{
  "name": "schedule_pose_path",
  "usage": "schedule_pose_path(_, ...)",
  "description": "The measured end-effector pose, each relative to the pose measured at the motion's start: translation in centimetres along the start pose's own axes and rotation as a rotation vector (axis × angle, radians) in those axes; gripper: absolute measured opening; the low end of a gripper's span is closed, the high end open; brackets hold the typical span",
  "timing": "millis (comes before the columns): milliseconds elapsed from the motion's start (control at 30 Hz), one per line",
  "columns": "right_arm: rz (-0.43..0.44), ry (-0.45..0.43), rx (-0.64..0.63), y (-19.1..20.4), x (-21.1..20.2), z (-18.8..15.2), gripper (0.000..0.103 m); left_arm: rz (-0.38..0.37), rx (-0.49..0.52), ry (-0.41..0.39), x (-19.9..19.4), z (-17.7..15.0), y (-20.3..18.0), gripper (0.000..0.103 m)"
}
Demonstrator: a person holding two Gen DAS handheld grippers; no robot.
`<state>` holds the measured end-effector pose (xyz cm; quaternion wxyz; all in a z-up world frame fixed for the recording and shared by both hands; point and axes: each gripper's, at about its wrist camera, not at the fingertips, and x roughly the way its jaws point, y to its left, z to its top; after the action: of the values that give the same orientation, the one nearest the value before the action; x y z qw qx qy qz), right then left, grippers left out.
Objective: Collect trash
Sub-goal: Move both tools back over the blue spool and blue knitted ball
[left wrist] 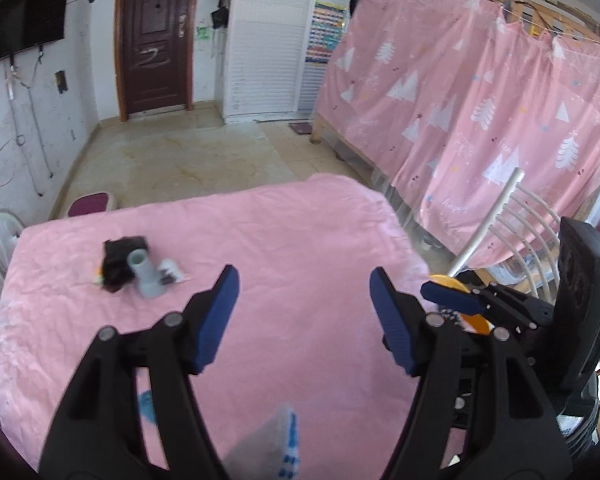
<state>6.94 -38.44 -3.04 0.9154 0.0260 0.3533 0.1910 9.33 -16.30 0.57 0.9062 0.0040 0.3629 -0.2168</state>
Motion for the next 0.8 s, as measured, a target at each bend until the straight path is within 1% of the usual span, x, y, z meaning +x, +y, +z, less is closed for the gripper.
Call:
schedule_pose_path(200, 0.040, 0.040, -0.065, 3.8, 2.0, 0.7, 0.054, 0.073, -0.037, 0.018, -0.7, -1.1, 4.9, 0.065)
schedule_pose_path(300, 0.054, 0.053, -0.082, 5.1, 2.7, 0.8, 0.054, 0.097, -0.044, 0.026, -0.6, -1.6, 6.5, 0.065)
schedule_pose_path(400, 0.073, 0.072, -0.101, 6.5, 3.8, 1.2, 0.054, 0.121, -0.053, 0.054, -0.2, -2.2, 8.6, 0.065)
schedule_pose_path(533, 0.095, 0.094, -0.120, 8.1, 5.1, 1.3, 0.054, 0.154, -0.045, 0.092, 0.7, -3.2, 9.8, 0.065)
schedule_pose_path(733, 0.135, 0.130, -0.155, 10.1, 6.7, 1.3, 0.054, 0.163, -0.056, 0.135, 2.3, -4.2, 11.5, 0.065)
schedule_pose_path(800, 0.150, 0.140, -0.167, 10.7, 7.1, 1.3, 0.054, 0.160, -0.053, 0.146, 2.6, -4.5, 11.8, 0.057)
